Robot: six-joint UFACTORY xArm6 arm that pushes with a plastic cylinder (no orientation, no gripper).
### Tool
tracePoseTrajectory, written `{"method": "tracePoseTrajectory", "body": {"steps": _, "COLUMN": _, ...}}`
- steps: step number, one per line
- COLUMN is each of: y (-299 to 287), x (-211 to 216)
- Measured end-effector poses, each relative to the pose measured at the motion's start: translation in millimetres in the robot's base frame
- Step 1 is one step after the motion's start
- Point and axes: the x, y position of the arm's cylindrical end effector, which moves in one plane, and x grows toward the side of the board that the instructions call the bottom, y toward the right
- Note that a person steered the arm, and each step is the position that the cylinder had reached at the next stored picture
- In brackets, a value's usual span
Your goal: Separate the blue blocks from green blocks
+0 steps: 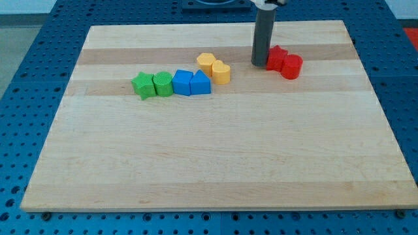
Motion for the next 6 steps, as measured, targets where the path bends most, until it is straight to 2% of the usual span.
{"method": "tracePoseTrajectory", "body": {"steps": 1, "y": -34.5, "x": -39.4}}
{"method": "tracePoseTrajectory", "body": {"steps": 3, "y": -121.8, "x": -77.8}}
{"method": "tracePoseTrajectory", "body": {"steps": 4, "y": -182.9, "x": -43.4}}
{"method": "tracePoseTrajectory", "body": {"steps": 5, "y": -206.0, "x": -7.0}}
{"method": "tracePoseTrajectory", "body": {"steps": 6, "y": -193.3, "x": 20.5}}
